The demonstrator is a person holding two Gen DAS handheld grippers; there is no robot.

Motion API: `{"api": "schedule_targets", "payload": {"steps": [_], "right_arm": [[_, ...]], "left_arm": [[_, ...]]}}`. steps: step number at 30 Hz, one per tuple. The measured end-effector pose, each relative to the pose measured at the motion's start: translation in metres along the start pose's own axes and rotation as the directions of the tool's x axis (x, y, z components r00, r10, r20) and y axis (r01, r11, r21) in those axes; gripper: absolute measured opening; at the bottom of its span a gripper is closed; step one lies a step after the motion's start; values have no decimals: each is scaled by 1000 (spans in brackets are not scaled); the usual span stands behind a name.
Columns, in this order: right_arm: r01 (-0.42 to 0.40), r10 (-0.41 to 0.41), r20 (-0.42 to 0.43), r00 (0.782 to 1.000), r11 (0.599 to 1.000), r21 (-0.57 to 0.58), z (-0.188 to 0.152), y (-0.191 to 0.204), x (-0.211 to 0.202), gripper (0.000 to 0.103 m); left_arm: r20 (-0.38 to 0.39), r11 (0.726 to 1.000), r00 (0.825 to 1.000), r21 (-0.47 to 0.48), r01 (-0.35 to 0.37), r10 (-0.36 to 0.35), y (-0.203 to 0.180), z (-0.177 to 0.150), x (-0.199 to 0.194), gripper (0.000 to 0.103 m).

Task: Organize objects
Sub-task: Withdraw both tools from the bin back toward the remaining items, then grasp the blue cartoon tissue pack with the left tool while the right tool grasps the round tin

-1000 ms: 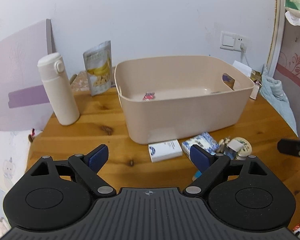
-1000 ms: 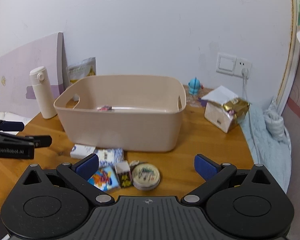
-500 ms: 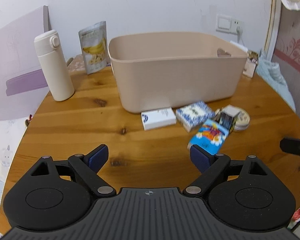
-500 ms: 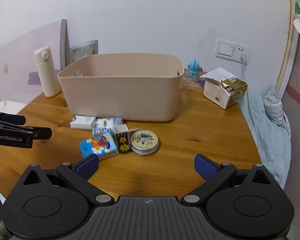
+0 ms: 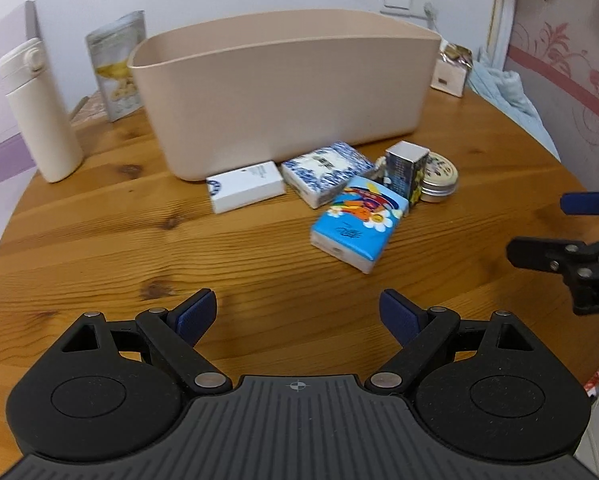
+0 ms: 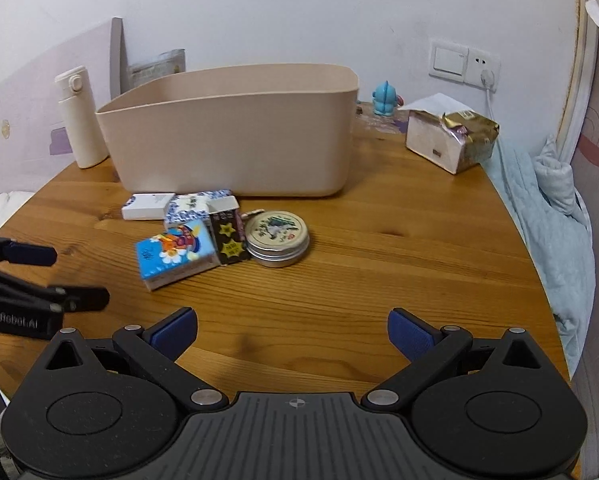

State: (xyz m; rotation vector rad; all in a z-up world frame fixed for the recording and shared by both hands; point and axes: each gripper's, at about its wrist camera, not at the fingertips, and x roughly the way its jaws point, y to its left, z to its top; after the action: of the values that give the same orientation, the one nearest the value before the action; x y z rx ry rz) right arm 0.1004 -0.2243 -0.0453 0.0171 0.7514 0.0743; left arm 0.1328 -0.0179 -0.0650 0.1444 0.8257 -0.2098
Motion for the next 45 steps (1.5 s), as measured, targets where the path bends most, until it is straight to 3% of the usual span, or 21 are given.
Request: {"api": "schedule_targets", "payload": {"steps": [9, 20, 33, 45], "right_arm": [[45, -44, -34, 998, 999, 15, 2, -9, 26, 102], [65, -67, -46, 997, 997, -46, 9, 0, 51, 100], [42, -43, -40, 998, 999, -21, 23, -3, 74, 99], [19, -20, -29, 999, 999, -49, 36, 1, 88, 94]], "left_arm": [[-1, 999, 999, -16, 47, -47, -6, 7, 17, 90], [14, 1000, 999, 3, 29, -29, -13, 17, 38, 90], [44, 999, 998, -13, 36, -35, -5, 28, 52, 90], [57, 987, 988, 90, 136, -141, -3, 39, 64, 94]]}}
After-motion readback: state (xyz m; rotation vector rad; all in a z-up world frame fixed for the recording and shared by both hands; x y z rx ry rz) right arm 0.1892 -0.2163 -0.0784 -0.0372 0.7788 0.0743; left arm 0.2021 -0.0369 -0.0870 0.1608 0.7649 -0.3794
